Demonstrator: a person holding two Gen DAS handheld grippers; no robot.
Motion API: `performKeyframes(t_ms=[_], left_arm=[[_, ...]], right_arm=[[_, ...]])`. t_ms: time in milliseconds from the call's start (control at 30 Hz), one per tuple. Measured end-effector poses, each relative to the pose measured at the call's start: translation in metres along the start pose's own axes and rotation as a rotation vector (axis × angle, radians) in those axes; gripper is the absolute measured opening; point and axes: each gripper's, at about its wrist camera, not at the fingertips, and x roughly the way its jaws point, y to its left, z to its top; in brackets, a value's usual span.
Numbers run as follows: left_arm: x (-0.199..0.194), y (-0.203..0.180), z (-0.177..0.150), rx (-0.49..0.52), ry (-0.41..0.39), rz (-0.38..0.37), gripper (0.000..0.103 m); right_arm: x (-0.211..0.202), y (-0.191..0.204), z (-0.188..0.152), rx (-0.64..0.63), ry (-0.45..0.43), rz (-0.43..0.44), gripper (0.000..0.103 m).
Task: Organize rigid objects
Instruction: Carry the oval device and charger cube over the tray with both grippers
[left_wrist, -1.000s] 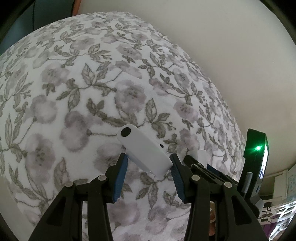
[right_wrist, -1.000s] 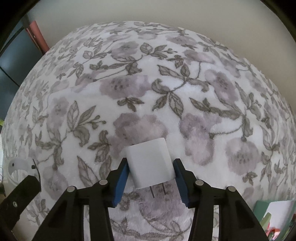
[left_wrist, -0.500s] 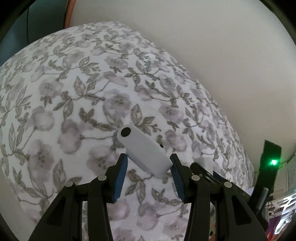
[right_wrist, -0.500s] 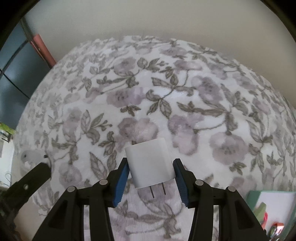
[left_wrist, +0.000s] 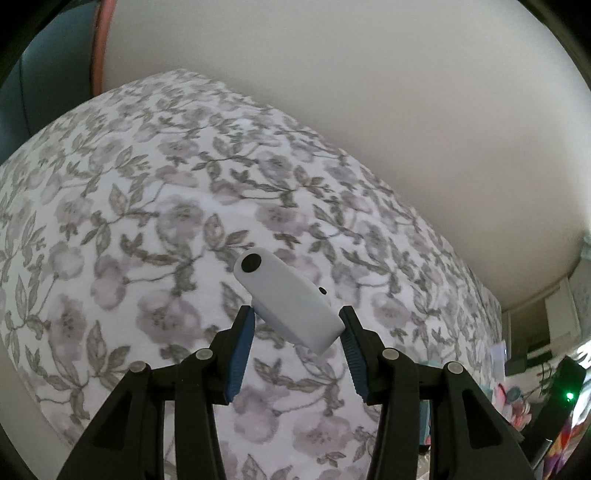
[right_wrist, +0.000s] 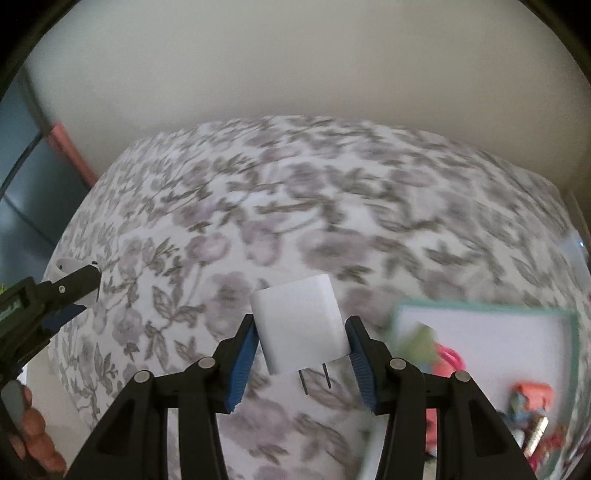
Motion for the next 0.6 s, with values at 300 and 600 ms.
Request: performKeyframes(t_ms=[300, 600], left_arm=[[-0.005, -0.055, -0.021, 0.129, 0.013, -0.042, 0.049], [0.003, -0.135, -0.073, 0.343, 0.115, -0.136, 0.049]], right_arm=[[-0.055, -0.091, -0.034, 0.171, -0.018, -0.119, 0.051], [-0.105, -0.151, -0.071, 0.322, -0.072, -0.143, 0.051]])
